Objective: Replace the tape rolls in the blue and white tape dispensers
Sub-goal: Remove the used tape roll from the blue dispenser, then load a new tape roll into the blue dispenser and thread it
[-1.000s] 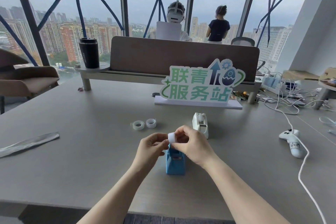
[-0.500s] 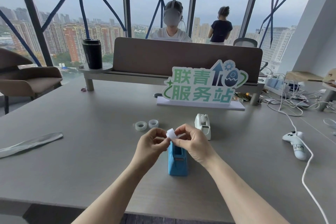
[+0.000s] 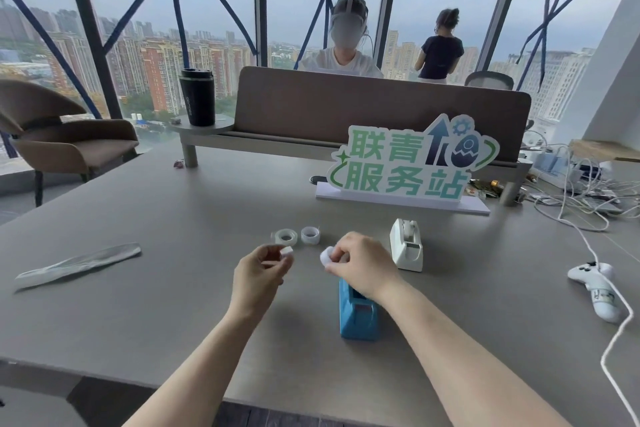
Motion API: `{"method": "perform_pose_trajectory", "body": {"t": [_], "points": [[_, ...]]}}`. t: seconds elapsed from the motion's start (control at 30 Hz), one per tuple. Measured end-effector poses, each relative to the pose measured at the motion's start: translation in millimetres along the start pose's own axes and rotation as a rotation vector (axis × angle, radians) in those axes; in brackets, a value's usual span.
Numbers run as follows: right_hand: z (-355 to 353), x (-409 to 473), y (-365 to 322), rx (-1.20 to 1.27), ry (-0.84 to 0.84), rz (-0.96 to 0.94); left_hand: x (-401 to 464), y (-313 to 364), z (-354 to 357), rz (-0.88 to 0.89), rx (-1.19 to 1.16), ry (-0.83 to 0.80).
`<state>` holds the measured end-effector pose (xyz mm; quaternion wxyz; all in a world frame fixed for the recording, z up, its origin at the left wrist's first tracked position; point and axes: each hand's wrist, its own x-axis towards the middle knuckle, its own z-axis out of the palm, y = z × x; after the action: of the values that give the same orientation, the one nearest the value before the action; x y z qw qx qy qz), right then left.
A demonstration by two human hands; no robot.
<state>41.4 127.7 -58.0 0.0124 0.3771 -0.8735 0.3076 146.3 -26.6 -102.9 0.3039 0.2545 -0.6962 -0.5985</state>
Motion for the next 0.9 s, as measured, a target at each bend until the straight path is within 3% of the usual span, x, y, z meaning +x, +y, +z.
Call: {"method": "perform_pose_trajectory", "body": {"t": [0.13,0.4,0.53,0.63,0.9], "points": [[17.5,21.8,-22.2,-0.261,-0.179,-0.108,11.6,-16.9,-17.7,-0.034,0.062,0.102],[40.0,41.1,-28.8,-0.432,-0.408,-0.097,31.9,-22.7,-18.5,-0.029,0.089,0.125],[35.1,60.0,-16.3,-0.281,-0.301,-0.02,39.3,-25.4,-14.0,-0.03,0.068,0.105],[32.9,81.8,-4.5,-0.33,-0.219,0.008,39.5,-27.9,-10.9,-0.006,0.074,0.097],[50.0,117.4,2.9,-0.447,-0.271,0.013,40.9,-33.3,-9.9,0.025,0.154,0.071]]}}
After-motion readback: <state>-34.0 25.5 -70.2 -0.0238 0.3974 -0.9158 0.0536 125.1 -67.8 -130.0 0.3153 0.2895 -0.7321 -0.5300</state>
